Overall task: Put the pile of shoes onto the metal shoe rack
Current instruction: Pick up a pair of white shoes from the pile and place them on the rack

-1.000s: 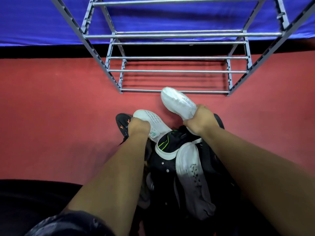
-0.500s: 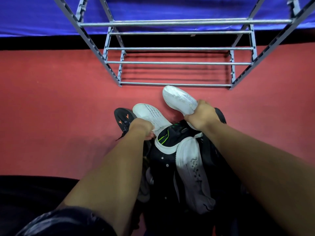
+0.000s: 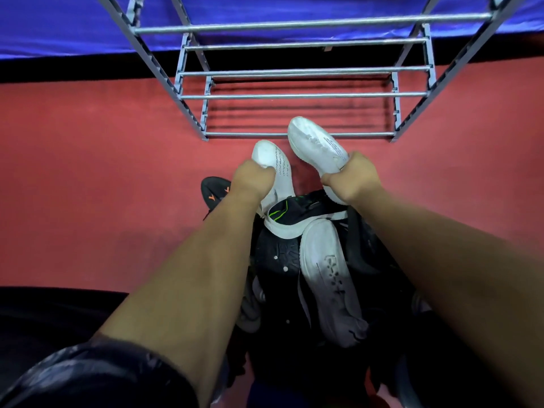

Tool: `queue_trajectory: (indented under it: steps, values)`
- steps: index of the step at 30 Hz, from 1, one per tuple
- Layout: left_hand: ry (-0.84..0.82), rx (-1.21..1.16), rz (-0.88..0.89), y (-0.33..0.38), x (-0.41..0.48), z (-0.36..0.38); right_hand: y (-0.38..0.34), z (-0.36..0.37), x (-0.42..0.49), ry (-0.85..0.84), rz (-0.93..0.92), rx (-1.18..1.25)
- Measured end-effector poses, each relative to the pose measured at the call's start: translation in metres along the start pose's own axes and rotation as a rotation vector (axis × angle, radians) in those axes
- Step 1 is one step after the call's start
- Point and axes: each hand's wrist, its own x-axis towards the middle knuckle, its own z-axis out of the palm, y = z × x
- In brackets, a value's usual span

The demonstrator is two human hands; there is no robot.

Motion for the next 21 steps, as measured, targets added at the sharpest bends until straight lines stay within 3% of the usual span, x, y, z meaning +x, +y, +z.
queue_trajectory:
  steps: [1, 3, 5, 7, 10, 15, 21]
  values:
    - [-0.037, 0.010, 0.073, 0.007, -0.007, -0.001, 0.000, -0.003, -0.001, 0.013, 0.003, -0.003]
    - [-0.293, 0.010, 0.116, 0.021, -0.027, -0.002, 0.001, -0.009, -0.004, 0.045, 0.012, -0.011]
    - [-0.591, 0.173, 0.127, 0.028, -0.043, 0.005, 0.004, -0.013, -0.006, 0.083, 0.028, -0.011]
    - [-0.698, 0.401, 0.204, 0.030, -0.057, 0.016, 0.008, -0.017, -0.009, 0.104, 0.042, -0.016]
    - [-0.589, 0.628, 0.364, 0.029, -0.067, 0.033, 0.014, -0.020, -0.016, 0.108, 0.065, -0.012]
    - [-0.494, 0.880, 0.433, 0.032, -0.083, 0.050, 0.022, -0.018, -0.030, 0.089, 0.076, -0.032]
    - [-0.388, 0.759, 0.457, 0.026, -0.088, 0.054, 0.026, -0.016, -0.038, 0.062, 0.072, -0.048]
